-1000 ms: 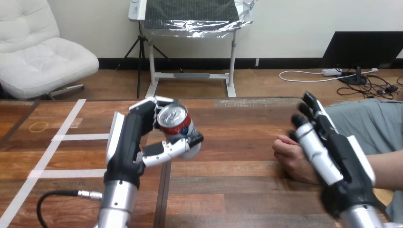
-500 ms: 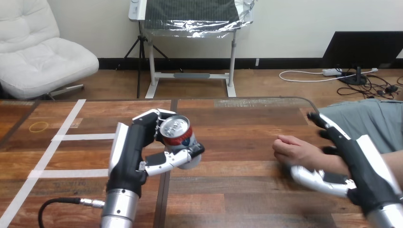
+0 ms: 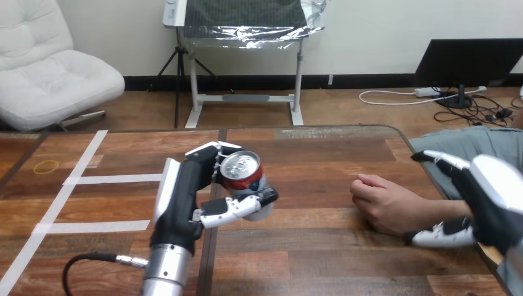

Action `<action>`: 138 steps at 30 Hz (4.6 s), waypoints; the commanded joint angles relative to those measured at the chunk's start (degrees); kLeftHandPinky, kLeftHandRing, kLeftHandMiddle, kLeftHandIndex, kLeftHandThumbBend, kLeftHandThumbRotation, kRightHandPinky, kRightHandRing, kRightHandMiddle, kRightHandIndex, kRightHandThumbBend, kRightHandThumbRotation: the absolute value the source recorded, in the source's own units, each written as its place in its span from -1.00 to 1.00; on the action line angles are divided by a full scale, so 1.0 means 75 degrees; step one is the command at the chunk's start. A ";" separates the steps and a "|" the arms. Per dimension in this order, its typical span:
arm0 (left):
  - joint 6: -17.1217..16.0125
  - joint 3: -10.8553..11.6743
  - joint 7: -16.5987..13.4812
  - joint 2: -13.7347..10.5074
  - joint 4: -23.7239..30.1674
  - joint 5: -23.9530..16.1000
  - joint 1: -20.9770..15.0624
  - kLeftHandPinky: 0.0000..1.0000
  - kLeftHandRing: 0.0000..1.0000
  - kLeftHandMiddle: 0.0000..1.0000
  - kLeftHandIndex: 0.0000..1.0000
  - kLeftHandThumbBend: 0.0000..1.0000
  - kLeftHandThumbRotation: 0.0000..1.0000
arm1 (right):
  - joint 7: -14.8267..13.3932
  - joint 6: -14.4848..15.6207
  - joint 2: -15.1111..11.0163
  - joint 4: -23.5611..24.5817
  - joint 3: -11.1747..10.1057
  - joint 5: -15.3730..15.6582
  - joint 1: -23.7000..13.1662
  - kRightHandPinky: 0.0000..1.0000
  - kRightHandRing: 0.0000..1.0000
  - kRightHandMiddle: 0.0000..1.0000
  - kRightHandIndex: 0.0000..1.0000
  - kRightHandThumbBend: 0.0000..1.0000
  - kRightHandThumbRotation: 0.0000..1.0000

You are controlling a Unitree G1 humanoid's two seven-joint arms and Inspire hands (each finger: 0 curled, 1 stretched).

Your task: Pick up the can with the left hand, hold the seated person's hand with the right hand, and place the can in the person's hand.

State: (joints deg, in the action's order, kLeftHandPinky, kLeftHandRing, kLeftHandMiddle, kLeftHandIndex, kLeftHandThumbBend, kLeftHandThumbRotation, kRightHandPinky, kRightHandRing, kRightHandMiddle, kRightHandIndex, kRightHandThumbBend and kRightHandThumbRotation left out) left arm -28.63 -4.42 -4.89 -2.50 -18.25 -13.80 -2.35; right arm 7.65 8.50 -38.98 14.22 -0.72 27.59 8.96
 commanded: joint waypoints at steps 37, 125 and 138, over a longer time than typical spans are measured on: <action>-0.0218 -0.0073 -0.0193 0.0037 0.0597 -0.0015 -0.0675 -0.15 -0.13 -0.07 0.05 0.19 -1.00 | 0.1535 -0.0371 -0.1376 -0.2646 0.0722 0.1840 -0.2580 0.78 0.87 0.82 0.75 0.77 -0.98; -0.0061 -0.0093 -0.0230 0.0087 -0.0011 -0.0004 -0.1163 -0.15 -0.13 -0.07 0.05 0.20 -1.00 | 0.1003 -0.1025 -0.0918 -0.5875 0.2179 0.1796 -0.4450 -0.45 -0.25 -0.07 0.09 0.51 -1.00; 0.0073 -0.0150 -0.0210 0.0138 -0.0265 -0.0026 -0.1397 -0.14 -0.14 -0.08 0.04 0.18 -1.00 | 0.0397 -0.1206 -0.0993 -0.5794 0.2106 0.1522 -0.4311 -0.36 -0.18 -0.03 -0.01 0.55 -1.00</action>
State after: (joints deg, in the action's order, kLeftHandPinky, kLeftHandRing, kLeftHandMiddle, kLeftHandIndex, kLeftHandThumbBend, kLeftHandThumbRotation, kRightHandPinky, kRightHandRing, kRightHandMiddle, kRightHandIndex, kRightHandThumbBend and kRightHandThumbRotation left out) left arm -28.05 -5.62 -5.81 -1.99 -20.20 -14.20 -7.76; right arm 13.58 0.25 -46.26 -30.32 17.69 40.22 -22.10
